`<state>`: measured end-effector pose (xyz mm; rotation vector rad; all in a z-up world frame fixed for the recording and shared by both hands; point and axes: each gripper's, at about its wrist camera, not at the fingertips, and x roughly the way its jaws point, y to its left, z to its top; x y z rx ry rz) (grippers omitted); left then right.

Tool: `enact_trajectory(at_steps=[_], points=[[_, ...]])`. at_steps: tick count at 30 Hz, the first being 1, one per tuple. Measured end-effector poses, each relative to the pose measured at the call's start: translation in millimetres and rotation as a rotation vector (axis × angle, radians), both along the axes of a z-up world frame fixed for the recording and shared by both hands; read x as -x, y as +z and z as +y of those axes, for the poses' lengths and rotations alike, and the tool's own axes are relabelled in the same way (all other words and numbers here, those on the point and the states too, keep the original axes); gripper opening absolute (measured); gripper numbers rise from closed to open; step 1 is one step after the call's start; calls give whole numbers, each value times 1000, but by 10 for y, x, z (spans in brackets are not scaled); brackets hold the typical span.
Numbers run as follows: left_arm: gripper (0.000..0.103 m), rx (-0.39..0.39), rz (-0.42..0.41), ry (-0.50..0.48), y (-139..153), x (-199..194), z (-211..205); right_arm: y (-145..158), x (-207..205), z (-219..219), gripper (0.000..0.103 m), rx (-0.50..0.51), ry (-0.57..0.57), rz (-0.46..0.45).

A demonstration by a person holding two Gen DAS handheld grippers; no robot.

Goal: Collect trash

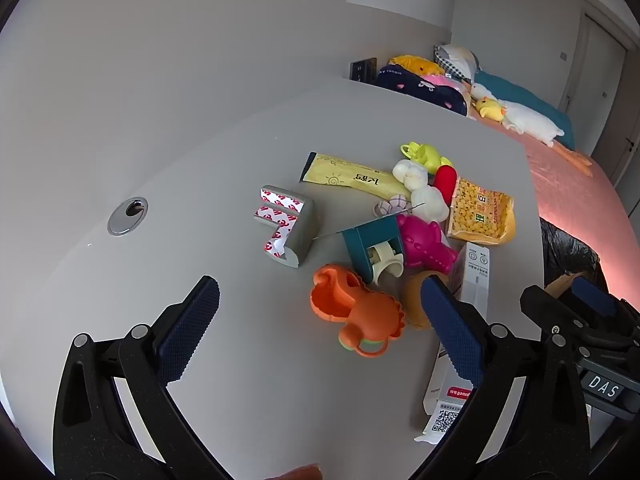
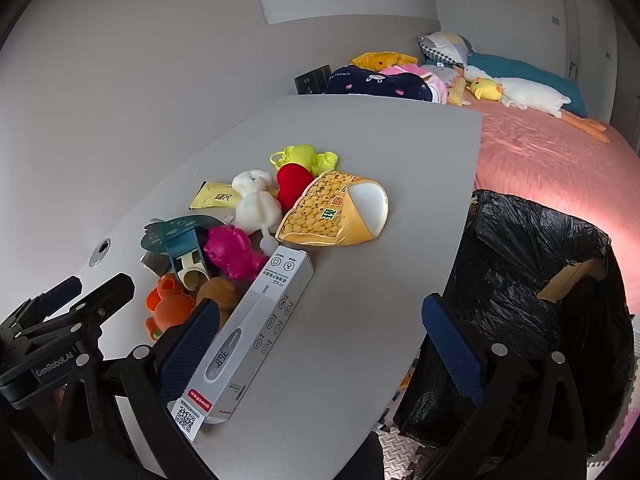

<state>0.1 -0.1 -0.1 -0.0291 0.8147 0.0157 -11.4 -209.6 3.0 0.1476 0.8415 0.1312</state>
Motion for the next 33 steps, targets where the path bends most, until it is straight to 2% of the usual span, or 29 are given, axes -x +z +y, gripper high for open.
enact_trajectory(at_steps=[14, 20, 33], points=[[97, 1, 4, 0, 5, 20, -15, 7, 14, -9, 100, -7, -1, 4], [97, 37, 31, -12, -40, 7, -5, -38, -1, -18, 100, -6, -1, 7], [97, 17, 17, -20, -31, -11, -29, -25, 2, 5, 101, -3, -1, 8]])
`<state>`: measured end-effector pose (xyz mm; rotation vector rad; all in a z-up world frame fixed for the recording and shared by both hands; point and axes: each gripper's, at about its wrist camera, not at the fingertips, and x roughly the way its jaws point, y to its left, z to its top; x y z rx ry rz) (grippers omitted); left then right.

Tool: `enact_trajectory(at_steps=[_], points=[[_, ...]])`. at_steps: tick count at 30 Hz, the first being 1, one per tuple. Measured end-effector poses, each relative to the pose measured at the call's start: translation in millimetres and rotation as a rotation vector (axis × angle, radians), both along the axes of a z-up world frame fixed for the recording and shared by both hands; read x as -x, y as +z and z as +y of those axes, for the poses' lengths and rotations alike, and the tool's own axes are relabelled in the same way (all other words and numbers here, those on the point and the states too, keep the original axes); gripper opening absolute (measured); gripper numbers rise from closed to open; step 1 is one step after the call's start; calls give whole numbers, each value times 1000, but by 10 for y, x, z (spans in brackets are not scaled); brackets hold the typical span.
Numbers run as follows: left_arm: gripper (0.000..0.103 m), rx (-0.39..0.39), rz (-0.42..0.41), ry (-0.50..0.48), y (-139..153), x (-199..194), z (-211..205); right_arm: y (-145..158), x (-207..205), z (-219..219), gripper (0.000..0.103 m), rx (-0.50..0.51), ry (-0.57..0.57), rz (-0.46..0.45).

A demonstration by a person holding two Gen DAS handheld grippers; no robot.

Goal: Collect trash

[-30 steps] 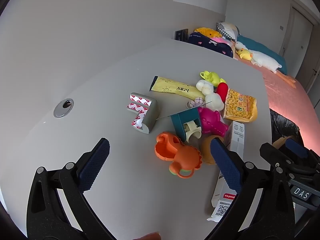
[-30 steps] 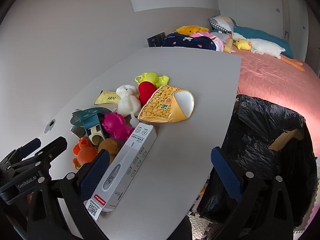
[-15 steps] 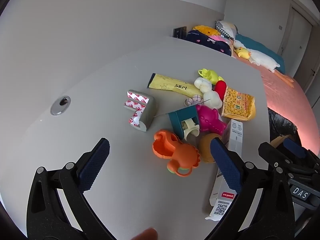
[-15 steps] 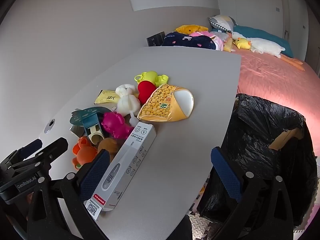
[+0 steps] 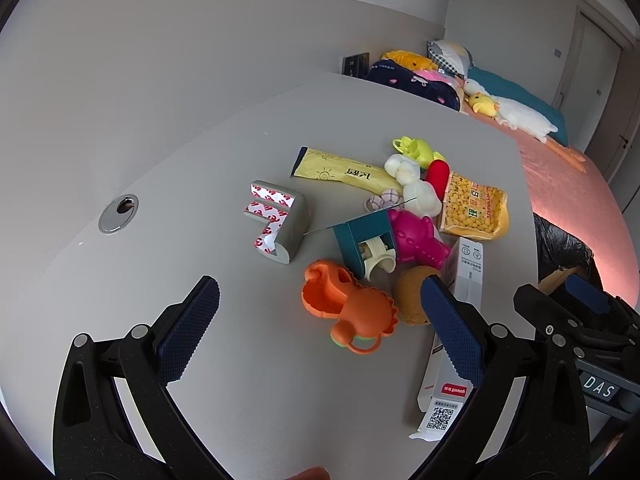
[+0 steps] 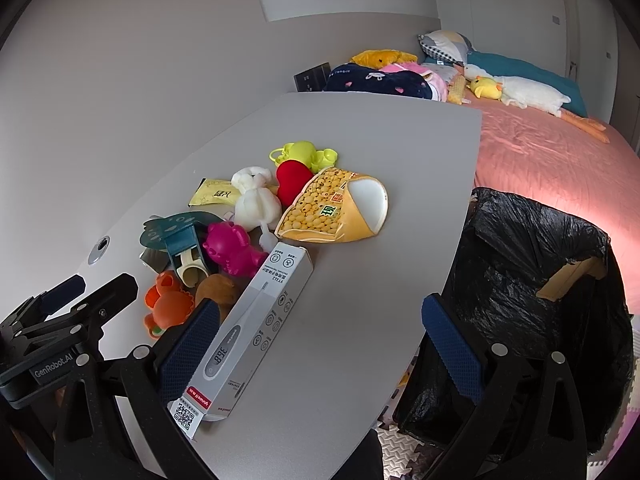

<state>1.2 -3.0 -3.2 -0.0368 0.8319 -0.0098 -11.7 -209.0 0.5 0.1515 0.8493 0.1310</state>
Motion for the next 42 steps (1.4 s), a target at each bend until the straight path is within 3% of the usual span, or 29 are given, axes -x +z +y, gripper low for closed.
enact_trajectory(at_steps=[42], points=[[97, -14, 7, 21, 5, -17, 72, -73, 11, 139, 100, 4, 41, 44]])
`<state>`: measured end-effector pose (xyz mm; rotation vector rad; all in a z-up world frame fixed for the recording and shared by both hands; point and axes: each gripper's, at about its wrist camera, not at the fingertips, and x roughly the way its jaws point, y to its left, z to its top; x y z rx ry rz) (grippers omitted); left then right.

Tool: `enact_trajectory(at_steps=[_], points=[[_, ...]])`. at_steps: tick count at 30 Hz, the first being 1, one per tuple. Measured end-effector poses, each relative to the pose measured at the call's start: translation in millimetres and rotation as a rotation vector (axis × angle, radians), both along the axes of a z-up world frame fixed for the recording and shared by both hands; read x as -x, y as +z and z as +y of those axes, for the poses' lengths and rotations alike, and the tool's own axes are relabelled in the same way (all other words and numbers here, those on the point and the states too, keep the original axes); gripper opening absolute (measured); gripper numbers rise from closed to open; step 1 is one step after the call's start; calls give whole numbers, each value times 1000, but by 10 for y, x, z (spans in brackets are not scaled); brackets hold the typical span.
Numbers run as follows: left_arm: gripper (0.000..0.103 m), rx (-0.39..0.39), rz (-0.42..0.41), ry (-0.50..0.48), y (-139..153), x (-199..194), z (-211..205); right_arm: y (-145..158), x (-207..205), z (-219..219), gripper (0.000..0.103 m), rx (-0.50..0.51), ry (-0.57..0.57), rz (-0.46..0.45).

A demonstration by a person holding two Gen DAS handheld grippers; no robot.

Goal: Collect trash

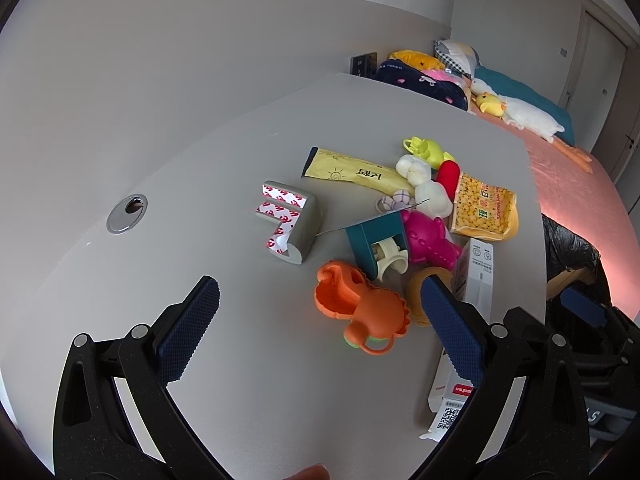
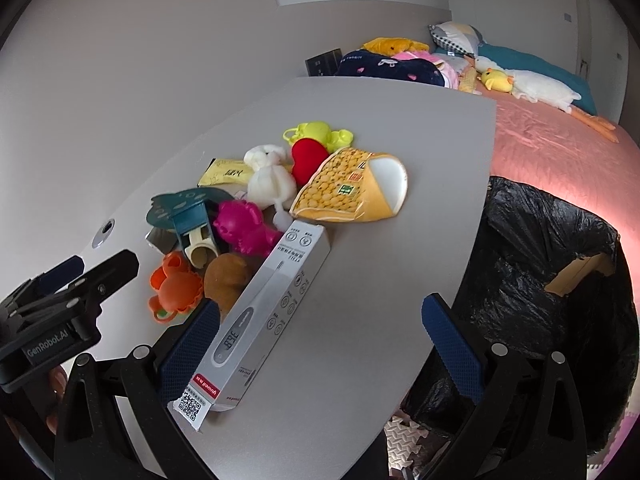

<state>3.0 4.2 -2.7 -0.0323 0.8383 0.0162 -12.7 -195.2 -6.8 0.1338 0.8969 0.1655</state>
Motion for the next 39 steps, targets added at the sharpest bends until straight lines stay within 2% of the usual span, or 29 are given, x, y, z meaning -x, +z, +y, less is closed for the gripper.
enact_trajectory(at_steps=[12, 18, 20, 21, 24, 27, 28, 32, 39], points=[[97, -2, 45, 28, -89, -76, 105, -176, -8, 376, 101, 39, 132, 44], [97, 15, 65, 48, -115, -90, 157, -251, -66, 507, 99, 72, 156, 50], [97, 19, 64, 53, -122, -92, 158, -303, -106, 539, 88, 96, 151, 61], [97, 25, 67, 46, -127, -97, 153, -333, -123, 544, 87, 103, 149, 69], [97, 48, 81, 35, -151, -118, 146, -336, -123, 521, 73, 132, 130, 48], [97, 60, 86, 27, -190, -126, 109, -329, -146, 436, 56, 121, 123, 39], [97, 65, 86, 25, -208, -124, 96, -326, -153, 413, 47, 119, 124, 36], [97, 50, 95, 22, -294, -130, 18, -315, -178, 248, 30, 69, 124, 38], [84, 43, 108, 14, -437, -164, -61, -309, -174, 92, 28, -5, 127, 45]])
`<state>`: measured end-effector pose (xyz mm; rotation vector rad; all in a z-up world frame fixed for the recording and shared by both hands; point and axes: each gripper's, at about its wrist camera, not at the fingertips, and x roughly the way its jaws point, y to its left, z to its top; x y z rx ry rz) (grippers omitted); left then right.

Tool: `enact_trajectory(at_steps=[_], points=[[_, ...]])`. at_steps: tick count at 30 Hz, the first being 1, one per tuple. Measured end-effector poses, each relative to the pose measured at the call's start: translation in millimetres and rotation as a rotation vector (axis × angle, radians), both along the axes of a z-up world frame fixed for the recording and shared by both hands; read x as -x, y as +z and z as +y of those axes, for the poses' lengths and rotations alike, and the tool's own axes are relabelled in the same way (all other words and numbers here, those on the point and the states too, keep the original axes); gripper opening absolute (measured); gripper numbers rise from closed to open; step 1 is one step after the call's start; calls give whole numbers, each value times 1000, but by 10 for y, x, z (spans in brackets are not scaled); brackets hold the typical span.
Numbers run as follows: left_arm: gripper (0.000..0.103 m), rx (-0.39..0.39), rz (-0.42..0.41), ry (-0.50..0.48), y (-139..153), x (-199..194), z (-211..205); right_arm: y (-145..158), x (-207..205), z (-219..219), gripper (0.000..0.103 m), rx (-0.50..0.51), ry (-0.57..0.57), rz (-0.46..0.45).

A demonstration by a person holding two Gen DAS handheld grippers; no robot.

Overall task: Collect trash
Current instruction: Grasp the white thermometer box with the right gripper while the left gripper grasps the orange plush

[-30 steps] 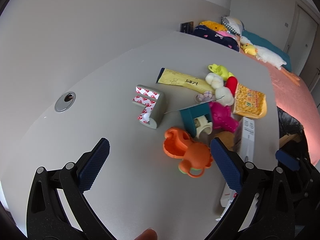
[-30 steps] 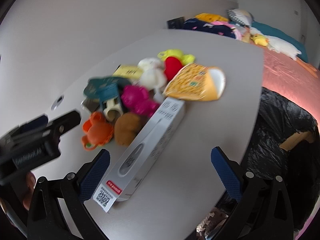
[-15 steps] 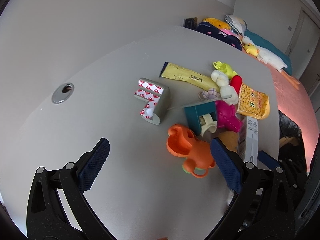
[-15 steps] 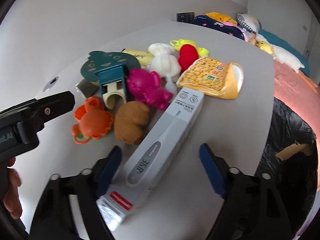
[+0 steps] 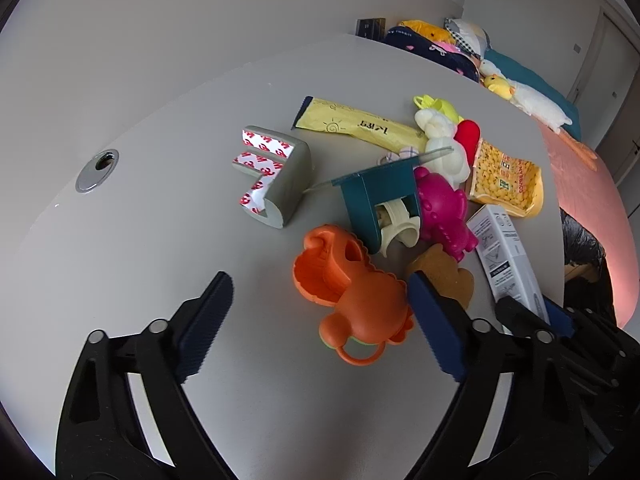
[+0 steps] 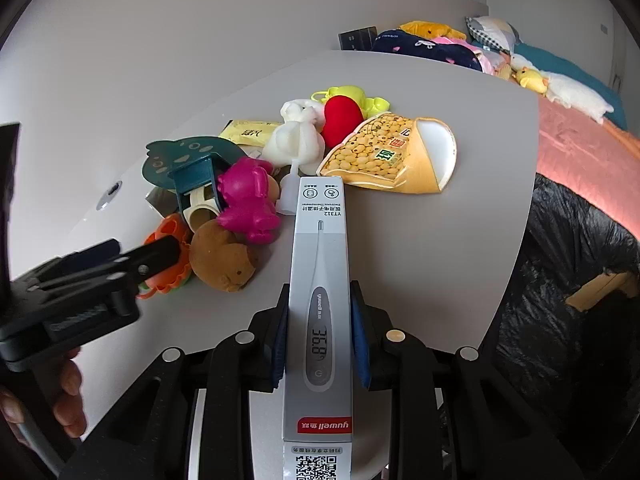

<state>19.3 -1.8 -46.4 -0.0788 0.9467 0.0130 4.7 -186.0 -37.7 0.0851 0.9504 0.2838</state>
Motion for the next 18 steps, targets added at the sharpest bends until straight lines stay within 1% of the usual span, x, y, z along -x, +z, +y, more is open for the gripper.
enact_trajectory(at_steps=[2, 3, 5, 6, 7, 8, 10, 13, 15, 18], points=[[75, -7, 5, -1, -39, -19, -13, 5, 14, -21, 28, -30, 12, -1], [73, -4, 10, 0, -65, -31, -13, 6, 19, -19, 28, -34, 16, -4], [62, 6, 22, -1, -101, -62, -23, 23, 30, -37, 28, -50, 19, -11], [61, 0, 21, 1, -115, -68, -22, 34, 36, -48, 28, -57, 21, -14], [56, -13, 11, 3, -115, -65, -22, 52, 51, -59, 28, -68, 23, -21], [53, -19, 7, 1, -118, -59, -24, 72, 67, -73, 28, -77, 24, -28], [37, -9, -6, 1, -111, -41, -1, 117, 87, -100, 28, -89, 24, -42], [37, 25, -19, 9, -113, -12, 57, 159, 101, -149, 28, -107, 22, -49], [37, 24, -31, 22, -101, 36, 68, 186, 119, -178, 28, -115, 21, -54], [37, 10, -80, 35, 7, 136, 47, 226, 137, -229, 28, -126, 25, -59]])
